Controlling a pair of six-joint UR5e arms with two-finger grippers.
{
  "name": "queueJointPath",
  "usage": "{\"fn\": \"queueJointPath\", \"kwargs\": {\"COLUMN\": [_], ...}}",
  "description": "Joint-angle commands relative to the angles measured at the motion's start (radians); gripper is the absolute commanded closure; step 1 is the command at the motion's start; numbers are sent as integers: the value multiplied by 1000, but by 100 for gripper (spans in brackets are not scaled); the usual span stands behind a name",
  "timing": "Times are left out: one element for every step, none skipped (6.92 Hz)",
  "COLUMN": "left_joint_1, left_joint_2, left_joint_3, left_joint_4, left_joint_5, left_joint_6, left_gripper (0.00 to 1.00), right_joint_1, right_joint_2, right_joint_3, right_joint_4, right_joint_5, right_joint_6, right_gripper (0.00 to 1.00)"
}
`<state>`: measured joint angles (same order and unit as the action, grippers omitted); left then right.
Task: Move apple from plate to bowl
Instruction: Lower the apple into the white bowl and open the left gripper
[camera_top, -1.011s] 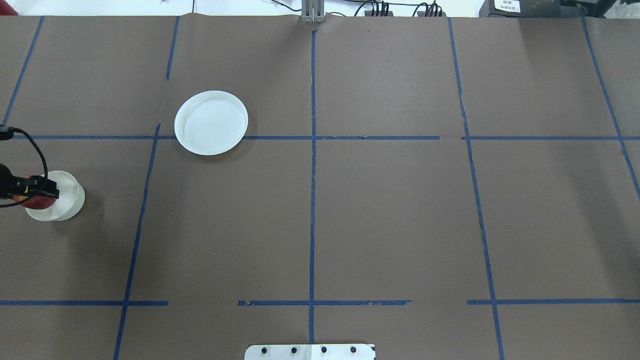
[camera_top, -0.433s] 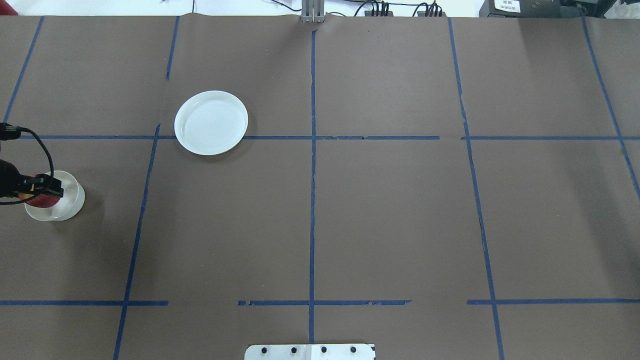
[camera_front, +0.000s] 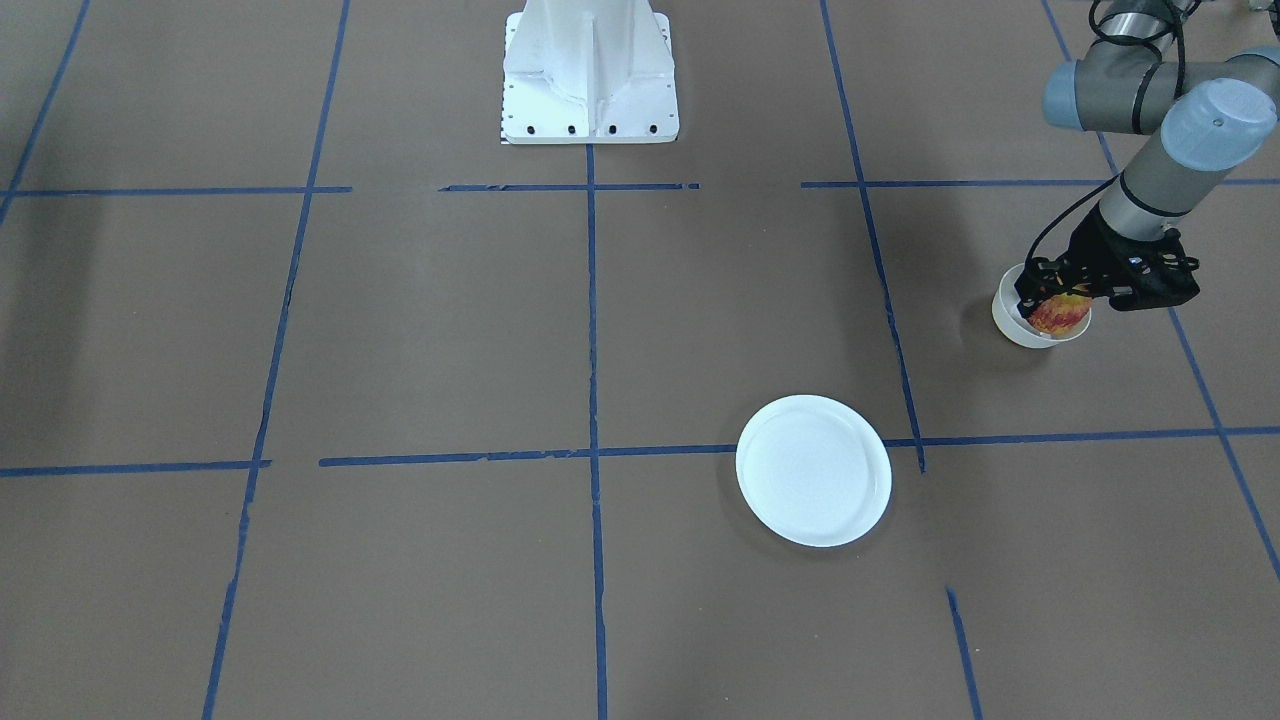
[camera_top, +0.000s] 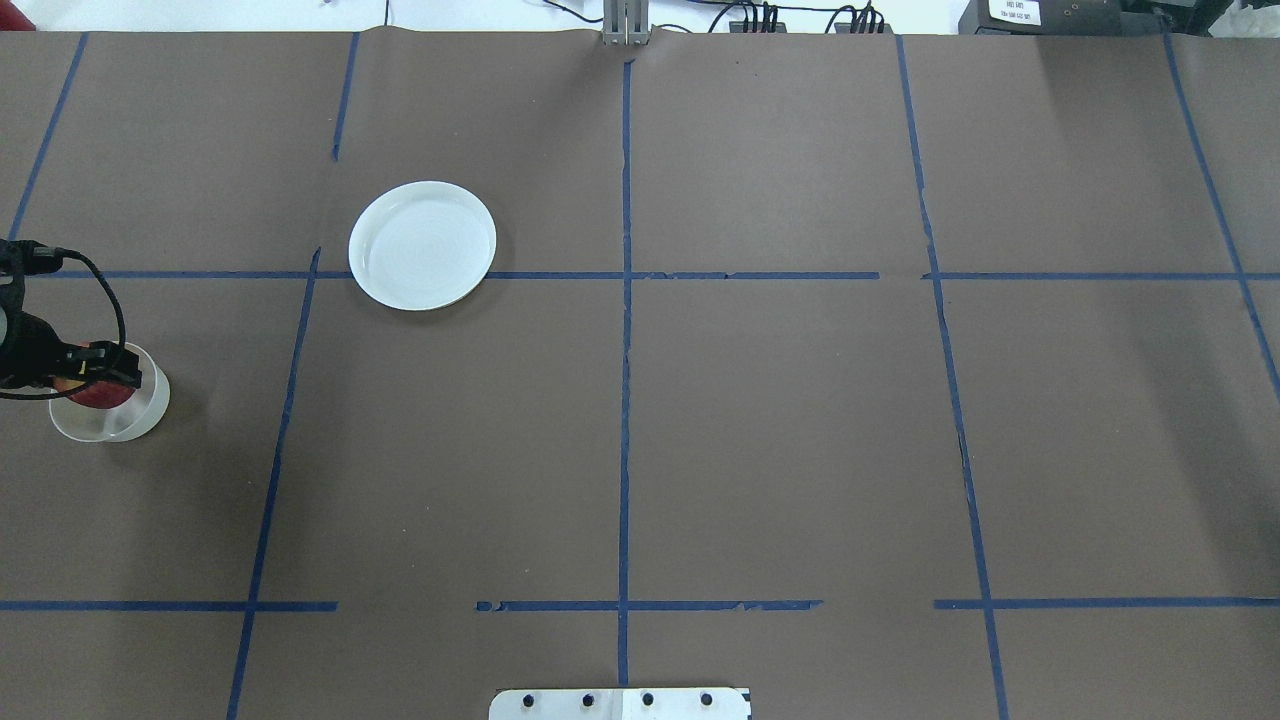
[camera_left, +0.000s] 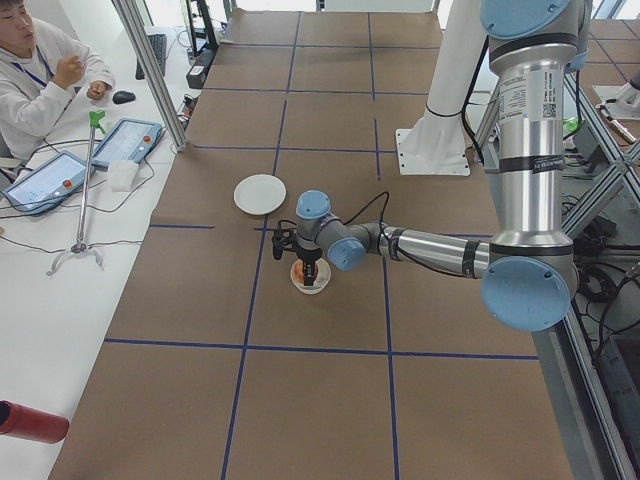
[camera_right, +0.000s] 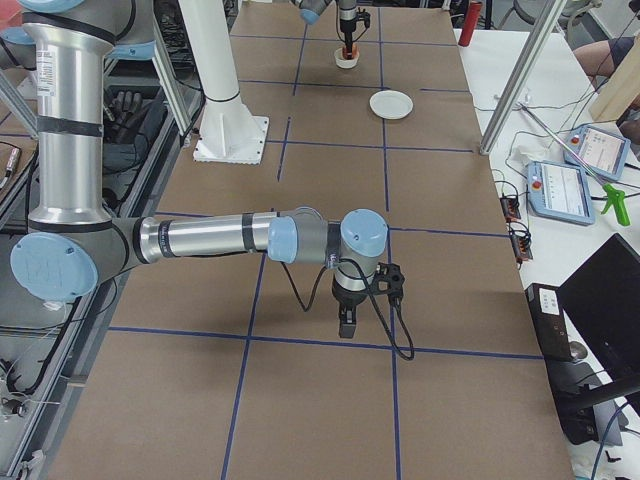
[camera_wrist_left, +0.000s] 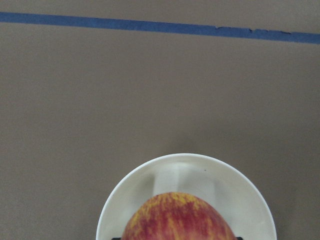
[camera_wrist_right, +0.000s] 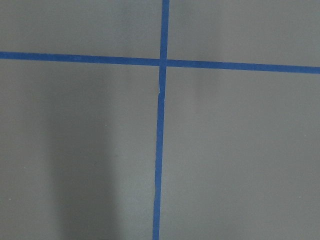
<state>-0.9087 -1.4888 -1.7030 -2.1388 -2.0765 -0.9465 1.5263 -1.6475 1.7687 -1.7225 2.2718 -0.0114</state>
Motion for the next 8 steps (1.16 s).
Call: {"fn": "queueJointPath", "kwargs": {"left_joint_1": [1, 1, 1, 1, -6, -12, -21, -82], "left_joint_2": [-2, -4, -2, -1, -1, 19, 54, 65], "left_joint_3": [2, 2, 0, -1, -24, -85, -193, -261], "left_joint_4": [-1, -1, -1, 0, 8, 32, 125, 217], "left_joint_5": [0, 0, 0, -2, -2, -2, -8, -19], "left_joint_6": [0, 2, 2, 2, 2, 5, 17, 154], "left_gripper": [19, 11, 8, 7, 7, 7, 7, 7], "right_joint_1": [0, 0, 0, 0, 0, 0, 0, 0], "right_joint_2": [0, 0, 0, 0, 0, 0, 0, 0], "right_joint_3": [0, 0, 0, 1, 0, 0, 0, 0], "right_joint_4": [0, 0, 0, 0, 0, 0, 0, 0], "right_joint_5": [0, 0, 0, 0, 0, 0, 0, 0], "right_joint_6": [1, 1, -1, 1, 1, 1, 1, 1], "right_gripper": [0, 0, 0, 0, 0, 0, 0, 0]}}
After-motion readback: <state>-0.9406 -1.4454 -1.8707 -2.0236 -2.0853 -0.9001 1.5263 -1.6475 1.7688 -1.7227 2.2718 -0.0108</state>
